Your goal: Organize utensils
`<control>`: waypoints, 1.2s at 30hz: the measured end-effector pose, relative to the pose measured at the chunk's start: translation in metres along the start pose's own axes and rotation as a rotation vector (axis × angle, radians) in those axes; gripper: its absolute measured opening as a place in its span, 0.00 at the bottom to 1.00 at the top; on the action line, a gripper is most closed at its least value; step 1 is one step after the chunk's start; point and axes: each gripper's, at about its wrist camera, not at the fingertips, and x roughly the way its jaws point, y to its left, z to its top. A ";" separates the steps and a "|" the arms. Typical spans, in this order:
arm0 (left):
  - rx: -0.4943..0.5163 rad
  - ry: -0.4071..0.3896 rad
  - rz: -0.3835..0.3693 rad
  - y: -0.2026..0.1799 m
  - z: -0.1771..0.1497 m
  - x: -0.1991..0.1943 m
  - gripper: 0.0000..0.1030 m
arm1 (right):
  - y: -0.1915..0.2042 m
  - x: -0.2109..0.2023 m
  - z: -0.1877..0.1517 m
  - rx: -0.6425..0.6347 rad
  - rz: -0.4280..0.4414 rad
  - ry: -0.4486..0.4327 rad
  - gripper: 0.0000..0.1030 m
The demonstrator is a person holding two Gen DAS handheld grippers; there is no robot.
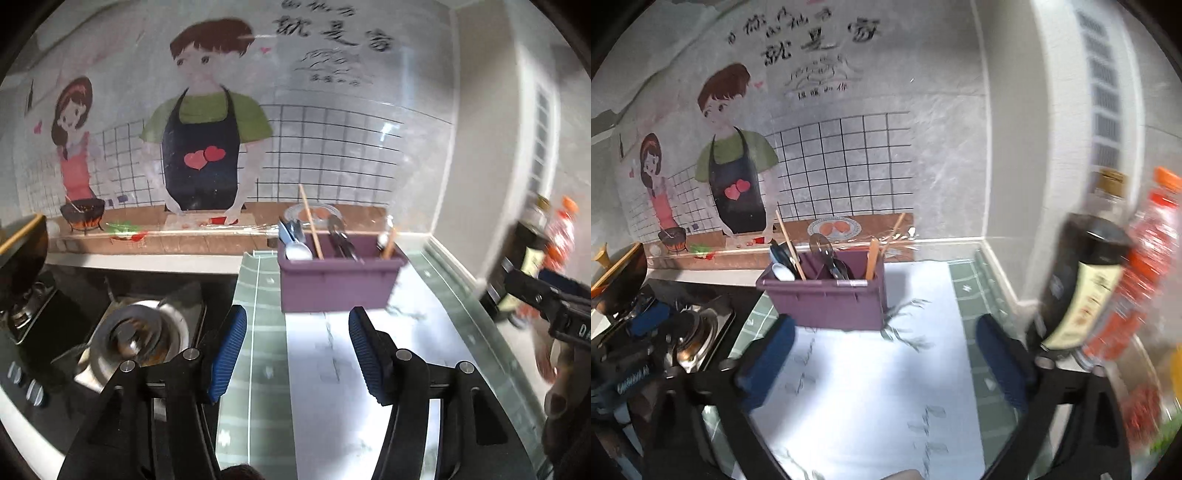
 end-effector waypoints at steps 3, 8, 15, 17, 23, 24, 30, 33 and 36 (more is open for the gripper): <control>-0.043 -0.012 -0.001 -0.005 -0.018 -0.029 0.57 | 0.004 -0.021 -0.023 -0.034 -0.017 0.006 1.00; -0.045 -0.016 0.034 -0.019 -0.035 -0.064 0.57 | 0.008 -0.039 -0.054 -0.029 -0.035 0.049 1.00; 0.022 -0.005 0.088 -0.038 -0.041 -0.089 0.57 | 0.011 -0.057 -0.061 -0.010 0.016 0.042 1.00; 0.027 0.004 0.082 -0.040 -0.046 -0.092 0.57 | 0.016 -0.064 -0.068 -0.014 0.022 0.053 1.00; 0.049 -0.042 0.038 -0.038 -0.061 -0.118 0.57 | 0.029 -0.093 -0.083 -0.013 -0.050 -0.009 1.00; 0.044 -0.032 0.041 -0.037 -0.062 -0.121 0.57 | 0.030 -0.097 -0.083 -0.010 -0.078 -0.013 1.00; 0.018 -0.048 0.027 -0.027 -0.072 -0.139 0.57 | 0.034 -0.122 -0.094 -0.022 -0.142 -0.038 1.00; 0.016 -0.050 0.028 -0.024 -0.074 -0.145 0.57 | 0.035 -0.129 -0.097 -0.026 -0.147 -0.044 1.00; 0.024 -0.052 0.019 -0.025 -0.075 -0.150 0.57 | 0.036 -0.133 -0.097 -0.022 -0.150 -0.041 1.00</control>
